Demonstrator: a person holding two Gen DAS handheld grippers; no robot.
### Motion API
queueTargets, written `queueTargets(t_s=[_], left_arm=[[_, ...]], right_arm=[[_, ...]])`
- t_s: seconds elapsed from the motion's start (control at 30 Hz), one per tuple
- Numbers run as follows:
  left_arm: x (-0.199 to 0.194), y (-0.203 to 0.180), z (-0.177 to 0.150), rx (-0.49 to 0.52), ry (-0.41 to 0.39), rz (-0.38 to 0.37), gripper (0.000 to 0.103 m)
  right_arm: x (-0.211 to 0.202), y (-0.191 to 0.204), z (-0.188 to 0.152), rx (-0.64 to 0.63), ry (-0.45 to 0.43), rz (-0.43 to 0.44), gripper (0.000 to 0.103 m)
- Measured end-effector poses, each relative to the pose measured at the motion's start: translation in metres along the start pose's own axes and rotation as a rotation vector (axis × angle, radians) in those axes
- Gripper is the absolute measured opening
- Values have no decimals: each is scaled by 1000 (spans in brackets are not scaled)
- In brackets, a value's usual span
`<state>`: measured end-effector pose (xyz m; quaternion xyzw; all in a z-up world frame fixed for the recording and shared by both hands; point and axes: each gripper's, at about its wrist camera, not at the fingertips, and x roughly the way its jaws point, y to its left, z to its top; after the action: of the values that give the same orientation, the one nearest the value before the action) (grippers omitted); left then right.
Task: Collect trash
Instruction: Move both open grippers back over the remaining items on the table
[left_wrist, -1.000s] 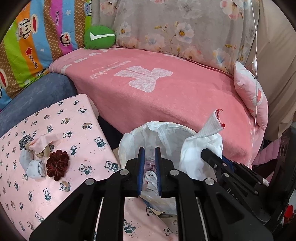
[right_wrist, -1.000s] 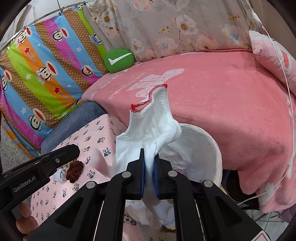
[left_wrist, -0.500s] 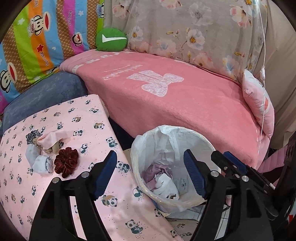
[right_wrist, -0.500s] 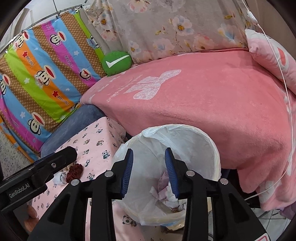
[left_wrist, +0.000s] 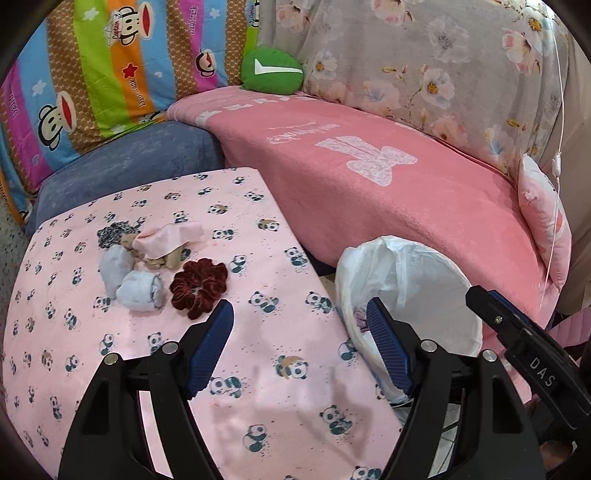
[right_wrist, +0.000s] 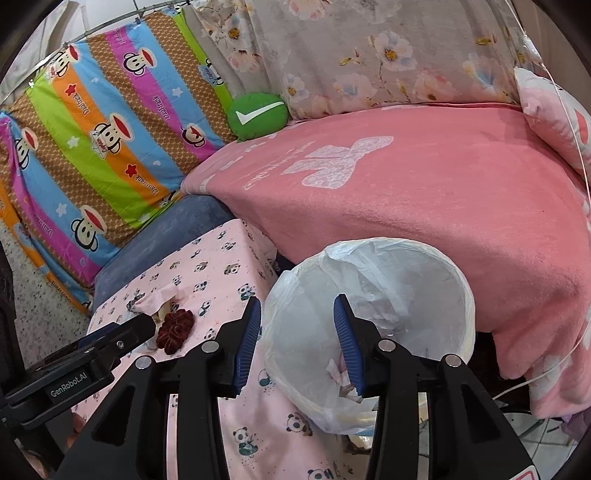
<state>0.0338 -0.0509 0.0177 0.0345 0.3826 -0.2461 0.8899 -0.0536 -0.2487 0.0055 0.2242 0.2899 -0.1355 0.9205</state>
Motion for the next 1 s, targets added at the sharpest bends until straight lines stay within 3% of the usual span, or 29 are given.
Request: queueTargets(t_s=[0.1, 0.27, 1.0], left_arm=[[-10, 20, -6, -17, -12, 22, 72], [-22, 59, -19, -43, -22, 89, 82], [-18, 164, -28, -160, -5, 160, 83]], right_arm=[[-1, 17, -8, -39, 13, 10, 43], [0, 45, -21, -88, 43, 28, 46], [64, 163, -44, -236, 140, 98, 48]])
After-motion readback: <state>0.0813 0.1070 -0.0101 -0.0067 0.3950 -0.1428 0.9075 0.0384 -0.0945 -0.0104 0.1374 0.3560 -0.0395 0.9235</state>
